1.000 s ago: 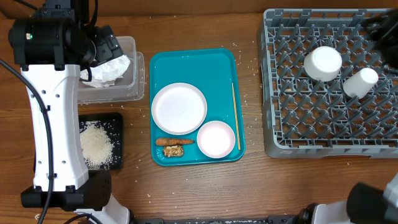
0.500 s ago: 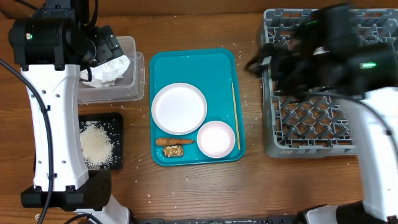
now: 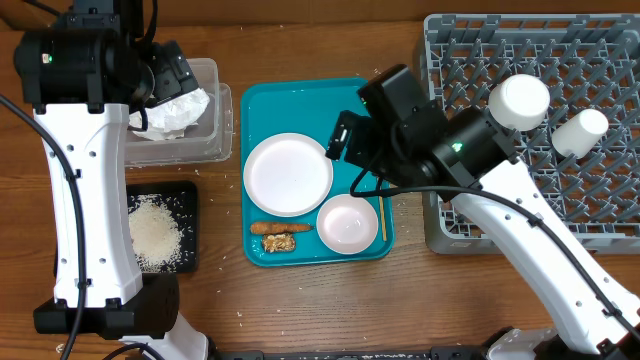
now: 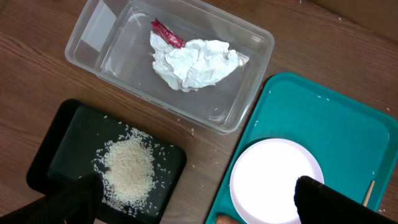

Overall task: Sort waste into correct bins and load items into the dishwasher
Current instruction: 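Move the right gripper over the small white plate on the tray, then lower the right gripper and grasp the small white plate's rim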

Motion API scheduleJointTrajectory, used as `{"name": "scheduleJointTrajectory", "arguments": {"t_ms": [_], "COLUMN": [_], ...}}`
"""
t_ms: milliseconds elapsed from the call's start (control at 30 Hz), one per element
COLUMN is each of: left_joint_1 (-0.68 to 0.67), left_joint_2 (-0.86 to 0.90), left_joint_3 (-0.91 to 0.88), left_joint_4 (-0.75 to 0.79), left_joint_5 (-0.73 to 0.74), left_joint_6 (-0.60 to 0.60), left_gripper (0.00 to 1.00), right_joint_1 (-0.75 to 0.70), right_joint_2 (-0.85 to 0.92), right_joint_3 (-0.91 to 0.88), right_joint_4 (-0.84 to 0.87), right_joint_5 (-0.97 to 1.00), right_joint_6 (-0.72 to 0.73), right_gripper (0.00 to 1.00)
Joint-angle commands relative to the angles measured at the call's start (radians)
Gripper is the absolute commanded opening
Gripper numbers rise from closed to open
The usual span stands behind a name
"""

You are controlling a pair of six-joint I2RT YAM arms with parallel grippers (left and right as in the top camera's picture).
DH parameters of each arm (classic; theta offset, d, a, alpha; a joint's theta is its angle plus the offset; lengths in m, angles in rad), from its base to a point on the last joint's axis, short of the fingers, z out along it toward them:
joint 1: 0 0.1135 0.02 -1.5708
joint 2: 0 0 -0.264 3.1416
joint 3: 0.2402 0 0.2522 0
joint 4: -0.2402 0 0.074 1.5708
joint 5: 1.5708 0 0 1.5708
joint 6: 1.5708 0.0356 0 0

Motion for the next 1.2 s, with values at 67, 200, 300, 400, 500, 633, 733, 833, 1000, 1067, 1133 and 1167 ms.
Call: {"name": "scheduleJointTrajectory", "arguments": {"t_ms": [67, 200, 300, 400, 500, 633, 733, 833, 1000, 1067, 1133, 1167], "left_joint_1": [-0.002, -0.002, -0.002, -0.002, -0.002, -0.002, -0.002, -0.002, -0.002, -0.002, -0.002, -0.002], "left_joint_2": [0.008, 0.008, 0.008, 0.008, 0.008, 0.008, 0.008, 0.008, 0.008, 0.008, 0.008, 0.008], "left_joint_3": [-0.004, -0.004, -0.004, -0.004, -0.004, -0.004, -0.004, -0.004, -0.004, -0.004, -0.004, -0.004], "left_joint_4": [0.0, 0.0, 0.0, 0.0, 0.0, 0.0, 0.0, 0.0, 0.0, 0.0, 0.0, 0.0], "left_joint_5": [-0.014, -0.013, -0.014, -0.014, -0.014, -0.014, -0.014, -0.014, -0.014, -0.014, -0.014, -0.014], "left_joint_6": [0.0, 0.0, 0.0, 0.0, 0.0, 0.0, 0.0, 0.0, 0.0, 0.0, 0.0, 0.0], "left_gripper": [1.0, 1.0, 1.0, 1.0, 1.0, 1.0, 1.0, 1.0, 1.0, 1.0, 1.0, 1.0], "right_joint_1": [0.028, 0.03, 0.03, 0.03, 0.03, 0.03, 0.03, 0.03, 0.03, 0.03, 0.031, 0.033], "right_joint_2": [0.017, 0.071, 0.159, 0.226, 0.272, 0.301, 0.307, 0.316, 0.334, 0.345, 0.359, 0.367], "right_joint_3": [-0.044, -0.085, -0.092, -0.092, -0.092, -0.092, -0.092, -0.092, -0.092, -0.092, -0.092, -0.092], "right_joint_4": [0.079, 0.098, 0.098, 0.1, 0.111, 0.124, 0.138, 0.155, 0.172, 0.172, 0.169, 0.165], "right_joint_5": [0.026, 0.026, 0.025, 0.025, 0.016, 0.01, 0.011, 0.011, 0.01, 0.003, -0.018, -0.024], "right_joint_6": [0.023, 0.097, 0.115, 0.122, 0.121, 0.12, 0.112, 0.114, 0.117, 0.118, 0.117, 0.117], "right_gripper": [1.0, 1.0, 1.0, 1.0, 1.0, 1.0, 1.0, 1.0, 1.0, 1.0, 0.99, 0.99]}}
